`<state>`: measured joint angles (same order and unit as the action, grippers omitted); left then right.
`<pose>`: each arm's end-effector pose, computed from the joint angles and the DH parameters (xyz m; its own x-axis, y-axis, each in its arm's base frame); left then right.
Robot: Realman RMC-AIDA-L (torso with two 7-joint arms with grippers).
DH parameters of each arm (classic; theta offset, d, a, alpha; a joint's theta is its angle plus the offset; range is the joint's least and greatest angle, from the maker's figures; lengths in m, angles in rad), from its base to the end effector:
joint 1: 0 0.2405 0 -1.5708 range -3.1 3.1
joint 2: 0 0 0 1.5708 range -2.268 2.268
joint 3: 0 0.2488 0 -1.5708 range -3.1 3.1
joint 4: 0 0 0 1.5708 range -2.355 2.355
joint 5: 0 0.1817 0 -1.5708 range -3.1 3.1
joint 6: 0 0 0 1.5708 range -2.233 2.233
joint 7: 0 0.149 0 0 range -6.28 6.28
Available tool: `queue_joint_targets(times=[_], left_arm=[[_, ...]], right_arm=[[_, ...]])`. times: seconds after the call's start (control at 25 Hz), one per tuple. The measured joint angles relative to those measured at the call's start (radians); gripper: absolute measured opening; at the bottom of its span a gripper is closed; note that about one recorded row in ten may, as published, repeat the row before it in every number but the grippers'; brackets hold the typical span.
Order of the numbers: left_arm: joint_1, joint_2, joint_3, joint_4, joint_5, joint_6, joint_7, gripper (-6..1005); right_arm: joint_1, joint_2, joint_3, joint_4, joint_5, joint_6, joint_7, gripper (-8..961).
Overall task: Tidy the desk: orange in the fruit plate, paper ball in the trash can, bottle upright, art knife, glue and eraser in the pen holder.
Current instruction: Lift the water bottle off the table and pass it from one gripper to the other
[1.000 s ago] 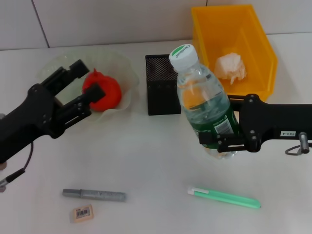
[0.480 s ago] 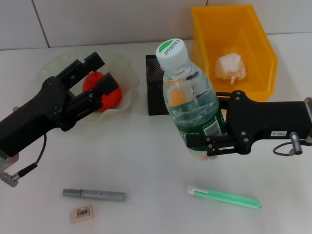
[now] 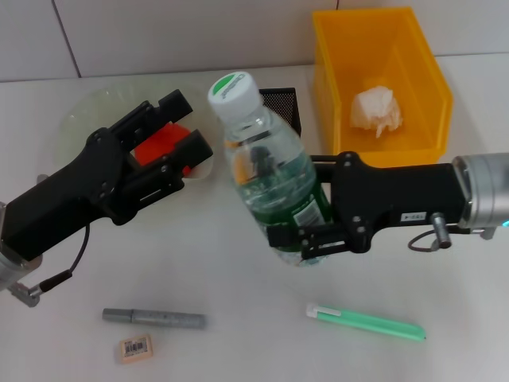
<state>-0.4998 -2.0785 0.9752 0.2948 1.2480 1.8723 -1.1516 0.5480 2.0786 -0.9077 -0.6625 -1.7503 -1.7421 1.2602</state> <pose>-0.1846 0.2655 0.0051 0.3250 0.2047 0.9233 0.3443 -0.9349 0.0861 0.1842 0.2863 -0.0071 0.7751 -0.1303 -0.6183 -0.1656 -0.9862 0.0003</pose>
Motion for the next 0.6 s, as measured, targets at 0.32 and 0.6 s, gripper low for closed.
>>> queue_joint_targets(times=[0.32,0.6], left_arm=[[-0.032,-0.001,0.022,-0.006,-0.002,-0.007,0.002,812],[-0.044,-0.002,0.044,-0.007,-0.002,-0.01,0.008,812]], right_arm=[[0.049,0.004,-0.065,0.046,0.008,0.045,-0.002,790],[0.096,0.007,-0.073,0.094,0.01,0.056,-0.015,798]])
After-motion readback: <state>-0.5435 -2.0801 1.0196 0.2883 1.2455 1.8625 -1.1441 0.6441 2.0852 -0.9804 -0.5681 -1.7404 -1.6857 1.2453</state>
